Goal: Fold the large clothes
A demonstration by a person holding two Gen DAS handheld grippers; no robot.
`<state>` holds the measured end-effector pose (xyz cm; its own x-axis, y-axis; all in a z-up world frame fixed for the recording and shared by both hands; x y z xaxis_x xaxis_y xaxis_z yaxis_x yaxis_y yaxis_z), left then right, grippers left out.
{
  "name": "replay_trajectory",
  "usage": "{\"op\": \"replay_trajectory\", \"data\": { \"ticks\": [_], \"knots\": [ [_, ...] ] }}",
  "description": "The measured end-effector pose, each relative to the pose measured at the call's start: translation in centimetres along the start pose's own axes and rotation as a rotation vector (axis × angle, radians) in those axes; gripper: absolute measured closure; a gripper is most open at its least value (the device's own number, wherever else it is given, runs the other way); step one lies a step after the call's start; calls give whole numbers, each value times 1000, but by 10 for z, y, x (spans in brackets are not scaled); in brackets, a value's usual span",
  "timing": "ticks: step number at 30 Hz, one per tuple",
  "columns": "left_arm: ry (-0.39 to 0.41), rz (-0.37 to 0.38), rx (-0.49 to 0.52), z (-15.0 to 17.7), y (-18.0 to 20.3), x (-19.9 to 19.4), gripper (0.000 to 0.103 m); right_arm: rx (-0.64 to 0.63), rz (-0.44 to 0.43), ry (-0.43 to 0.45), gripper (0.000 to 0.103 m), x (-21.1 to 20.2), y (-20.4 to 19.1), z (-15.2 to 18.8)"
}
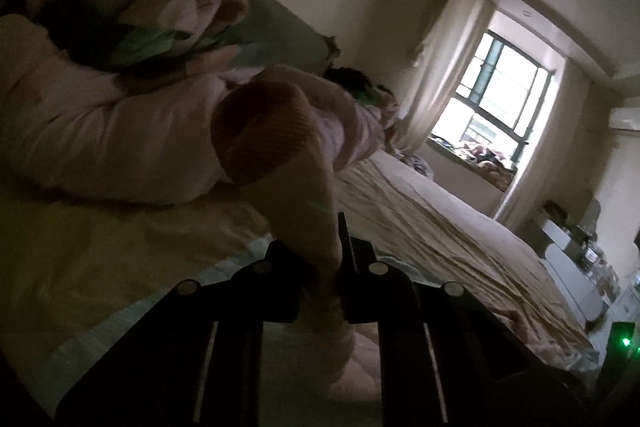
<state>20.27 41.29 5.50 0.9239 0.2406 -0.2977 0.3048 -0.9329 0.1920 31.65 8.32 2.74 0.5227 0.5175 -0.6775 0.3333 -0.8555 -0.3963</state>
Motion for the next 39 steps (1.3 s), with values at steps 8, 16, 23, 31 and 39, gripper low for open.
{"op": "replay_trajectory", "data": {
  "ticks": [8,16,23,31,39],
  "knots": [
    [-7,80,31,-10,47,-12,98,28,3,27,5,-27,32,1],
    [10,102,102,-39,104,-25,99,89,-43,67,5,-64,67,0],
    [13,127,179,-50,164,-36,99,152,-41,101,5,-94,113,2],
    [-4,173,258,-50,230,-41,99,204,-52,130,5,-123,162,7],
    [-11,233,305,-49,289,-39,99,282,-47,163,5,-151,215,15]
  ]
}}
Point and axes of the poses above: each gripper's, at about its wrist camera, not at the fingertips, and x roughly the way its jaws point, y to its right, z to its underside, the point moved 5 cm from there along x, roughly the way its jaws point, and after that the axes turned 14 degrees about x, right-handed, at the moved point
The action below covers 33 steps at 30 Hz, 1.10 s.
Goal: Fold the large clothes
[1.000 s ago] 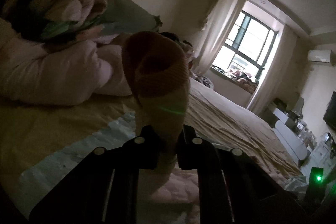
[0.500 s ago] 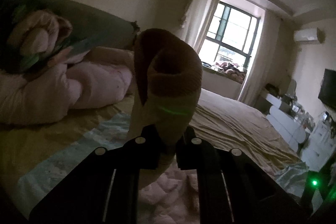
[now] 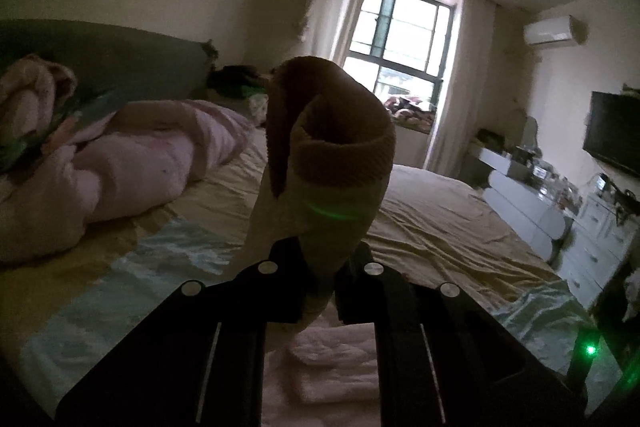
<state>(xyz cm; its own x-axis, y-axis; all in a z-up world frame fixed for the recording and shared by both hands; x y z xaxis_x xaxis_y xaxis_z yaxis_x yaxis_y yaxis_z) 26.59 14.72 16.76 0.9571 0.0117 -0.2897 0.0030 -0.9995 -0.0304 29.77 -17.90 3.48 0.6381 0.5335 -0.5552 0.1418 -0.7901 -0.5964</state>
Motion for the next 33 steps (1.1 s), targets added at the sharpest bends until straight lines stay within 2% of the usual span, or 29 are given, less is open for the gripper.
{"op": "replay_trajectory", "data": {
  "ticks": [8,20,28,33],
  "knots": [
    [-16,76,37,0,58,20,99,51,19,29,5,-23,38,-10],
    [-96,147,108,32,123,53,99,111,24,50,5,-38,76,-14],
    [-149,203,167,61,162,73,99,155,68,94,5,-54,104,-23],
    [-201,235,238,96,190,85,99,190,84,119,5,-64,122,-28]
  ]
}}
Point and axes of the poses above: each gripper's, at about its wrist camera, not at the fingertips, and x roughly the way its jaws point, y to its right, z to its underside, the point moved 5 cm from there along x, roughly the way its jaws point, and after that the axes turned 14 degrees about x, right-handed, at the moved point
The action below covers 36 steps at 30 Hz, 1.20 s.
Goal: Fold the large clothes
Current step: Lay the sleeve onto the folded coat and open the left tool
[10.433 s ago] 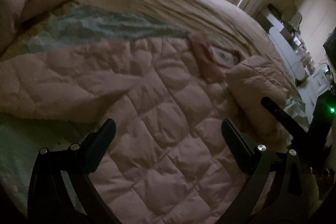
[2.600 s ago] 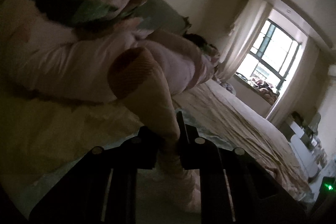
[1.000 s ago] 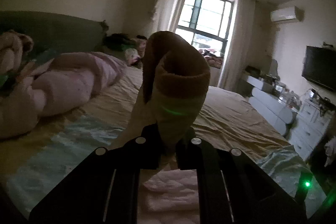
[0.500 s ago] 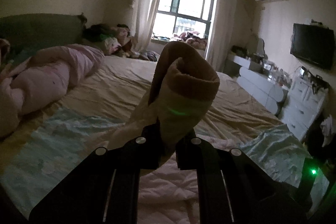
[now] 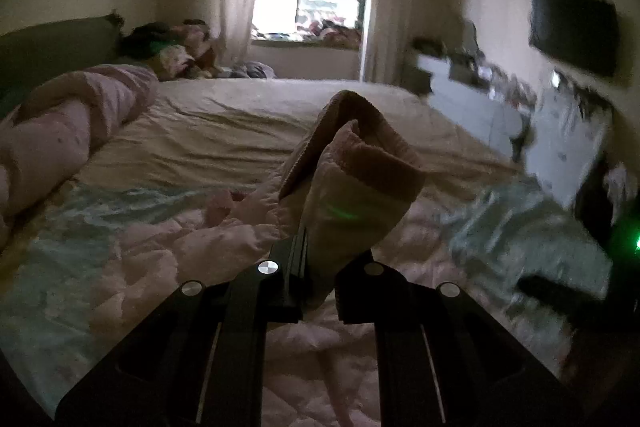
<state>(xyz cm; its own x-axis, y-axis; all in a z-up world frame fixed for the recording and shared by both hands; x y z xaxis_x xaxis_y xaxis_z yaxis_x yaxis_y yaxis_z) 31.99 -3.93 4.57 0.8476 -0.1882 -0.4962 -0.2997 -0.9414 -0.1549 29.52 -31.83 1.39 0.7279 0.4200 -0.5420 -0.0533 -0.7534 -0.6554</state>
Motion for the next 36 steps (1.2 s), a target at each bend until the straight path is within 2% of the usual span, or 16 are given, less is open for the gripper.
{"op": "replay_trajectory", "data": {
  "ticks": [2,6,9,12,17,21,22,24,25,28,31,34,36],
  "knots": [
    [-37,12,51,12,14,13,99,17,11,16,5,-5,8,-4],
    [-106,39,77,38,28,36,98,36,30,27,5,-10,17,-8],
    [-201,76,115,58,44,53,96,37,40,29,5,-12,20,-9],
    [-254,82,132,73,56,63,96,28,53,23,5,-10,21,-10],
    [-308,113,156,89,70,69,82,30,38,7,5,-9,15,-10],
    [-349,127,147,97,71,67,75,12,33,0,5,-9,6,-9],
    [-346,136,144,97,72,65,69,10,31,-5,5,-9,3,-8],
    [-342,178,129,98,75,58,46,10,22,-18,5,-7,-2,-6],
    [-337,187,125,98,76,55,30,8,22,-26,5,-5,-5,-4],
    [-306,164,130,94,75,43,29,-6,12,-44,5,-4,-13,1],
    [-306,210,76,93,68,28,18,0,-18,-68,5,-2,-20,4],
    [-292,171,50,93,52,10,10,27,-51,-113,5,7,-26,7],
    [-280,155,18,95,39,-2,9,48,-64,-154,5,18,-30,11]
  ]
}}
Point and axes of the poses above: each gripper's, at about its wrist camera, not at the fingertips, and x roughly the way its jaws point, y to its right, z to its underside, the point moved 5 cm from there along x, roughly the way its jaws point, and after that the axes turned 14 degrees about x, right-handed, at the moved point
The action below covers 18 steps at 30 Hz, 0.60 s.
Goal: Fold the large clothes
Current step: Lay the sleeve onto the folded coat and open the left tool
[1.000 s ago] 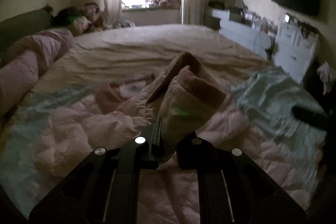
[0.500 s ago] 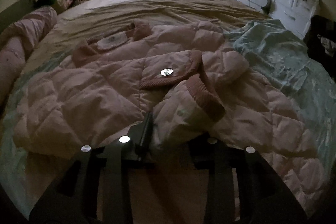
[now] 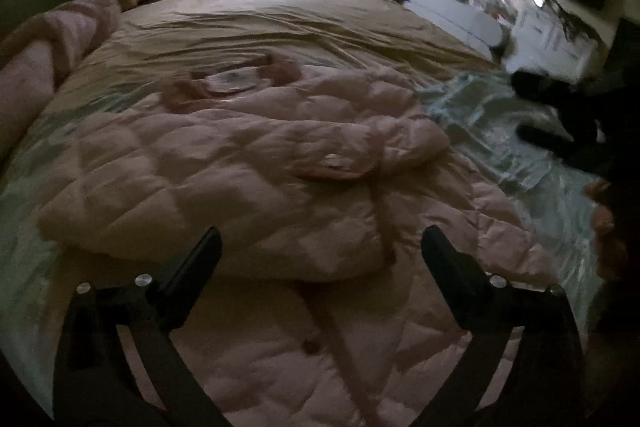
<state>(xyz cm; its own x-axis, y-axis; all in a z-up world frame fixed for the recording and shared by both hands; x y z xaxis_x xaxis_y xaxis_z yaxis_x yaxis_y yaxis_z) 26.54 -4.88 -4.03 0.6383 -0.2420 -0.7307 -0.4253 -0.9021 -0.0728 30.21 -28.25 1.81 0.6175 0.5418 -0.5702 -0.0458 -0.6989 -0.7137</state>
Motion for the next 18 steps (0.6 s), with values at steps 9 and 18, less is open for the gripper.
{"op": "replay_trajectory", "data": {
  "ticks": [9,18],
  "knots": [
    [42,-147,-150,26,-76,-52,9,39,-20,-126,5,56,-22,22],
    [68,-247,-277,58,-135,-89,9,67,41,-164,14,98,-26,27]
  ]
}}
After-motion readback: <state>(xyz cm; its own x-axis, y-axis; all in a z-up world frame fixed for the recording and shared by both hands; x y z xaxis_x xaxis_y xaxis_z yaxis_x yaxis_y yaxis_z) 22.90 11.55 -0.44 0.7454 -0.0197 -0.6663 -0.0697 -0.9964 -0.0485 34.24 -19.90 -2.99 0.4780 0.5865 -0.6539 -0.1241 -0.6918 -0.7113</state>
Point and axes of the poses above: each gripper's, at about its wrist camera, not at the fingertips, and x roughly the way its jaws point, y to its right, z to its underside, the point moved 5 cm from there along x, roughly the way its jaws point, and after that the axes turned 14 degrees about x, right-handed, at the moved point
